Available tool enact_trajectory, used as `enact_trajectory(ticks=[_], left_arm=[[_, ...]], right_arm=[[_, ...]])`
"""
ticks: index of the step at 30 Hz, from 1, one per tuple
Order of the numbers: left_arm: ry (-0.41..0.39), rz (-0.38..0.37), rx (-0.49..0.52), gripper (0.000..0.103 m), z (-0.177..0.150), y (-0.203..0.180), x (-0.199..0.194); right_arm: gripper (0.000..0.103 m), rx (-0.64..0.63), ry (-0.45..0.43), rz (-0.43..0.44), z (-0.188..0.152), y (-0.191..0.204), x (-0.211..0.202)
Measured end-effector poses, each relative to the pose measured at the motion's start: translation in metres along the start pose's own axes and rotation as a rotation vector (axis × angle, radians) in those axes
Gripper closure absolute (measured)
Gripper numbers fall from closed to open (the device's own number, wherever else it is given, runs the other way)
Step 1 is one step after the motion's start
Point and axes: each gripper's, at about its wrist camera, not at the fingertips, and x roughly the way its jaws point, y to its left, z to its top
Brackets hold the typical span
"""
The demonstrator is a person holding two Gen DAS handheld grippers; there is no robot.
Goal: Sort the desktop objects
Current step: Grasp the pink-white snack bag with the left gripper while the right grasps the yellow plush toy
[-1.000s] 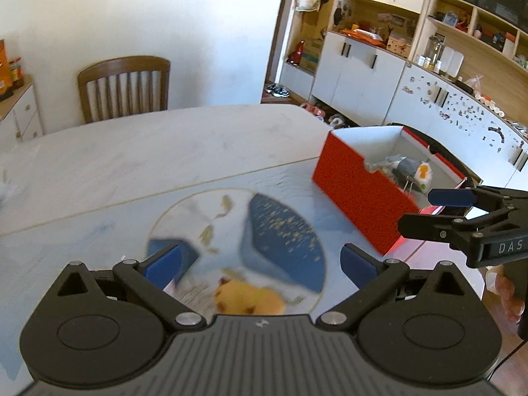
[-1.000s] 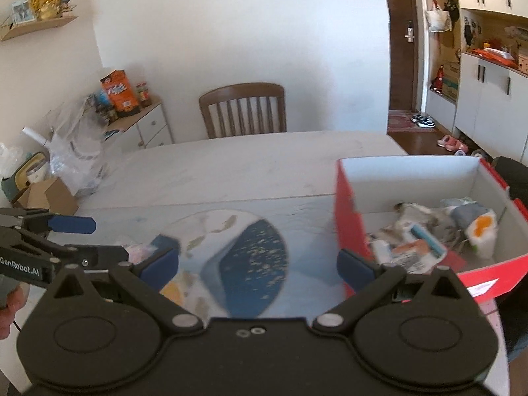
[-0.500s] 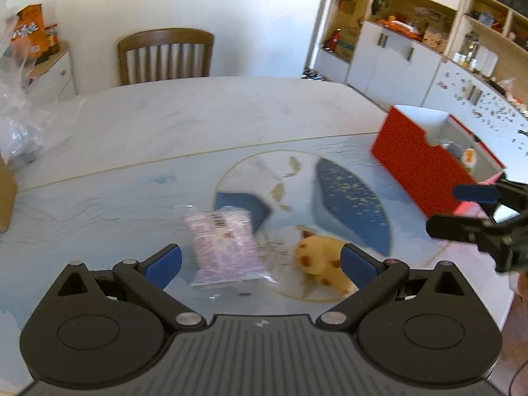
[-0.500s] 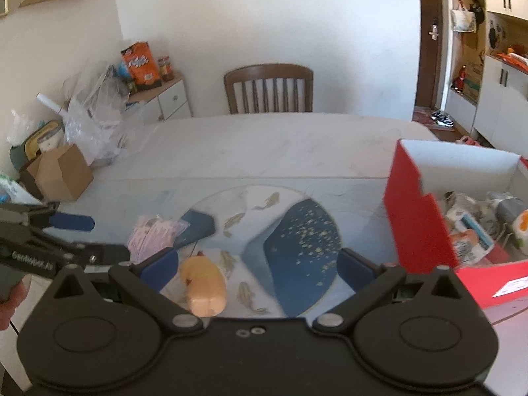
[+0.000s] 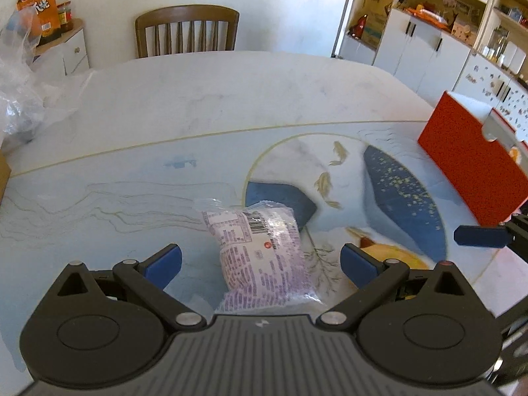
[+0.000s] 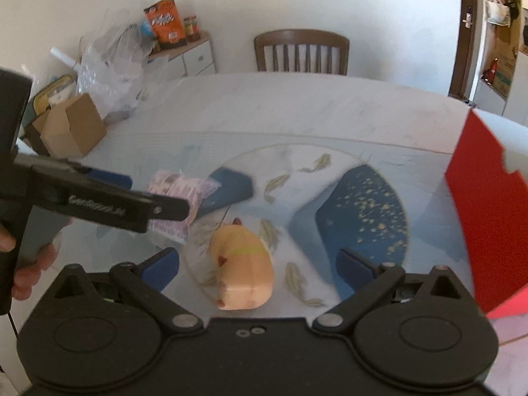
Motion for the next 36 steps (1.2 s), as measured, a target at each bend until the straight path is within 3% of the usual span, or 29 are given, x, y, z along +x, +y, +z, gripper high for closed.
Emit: enact_trajectory(ticks=[11,15,19,21,22,29,32,36], left_arm=[[0.01,0.039,0.017,0.001,0.0,-0.002,0.018],[0.013,0.041,0.018,0.009,0.0,-0.001,0.02],[-0.002,0.061,0.035,0.011,-0.001,-0.003,0.019],[-0.006,0.06,0.05,0.028,-0.002,-0.005,0.019],[-0.001,0.059,0.057,0.031,-0.002,-0.006,0.02],[0.011,0.048,0.077,0.045,-0.002,-0.013,0.02],[0.013,0.054,0.084,0.048,-0.002,-0.015,0.02],[0.019,0.051,0.078,0.049,-0.003,-0.016,0.018]], right_arm=[[0.018,-0.014,0.043,0.0,0.0,0.005,0.025],[0.022,-0.017,0.053,0.002,0.0,0.006,0.028],[0.027,-0.018,0.062,-0.002,0.0,0.007,0.03],[0.03,-0.019,0.066,-0.002,0.0,0.007,0.03],[0.033,-0.021,0.067,-0.003,0.0,0.006,0.03],[0.046,-0.022,0.07,-0.006,0.0,0.005,0.029],[0.055,-0.02,0.07,-0.009,0.0,0.004,0.027],[0.056,-0.019,0.063,-0.014,-0.001,0.001,0.023]])
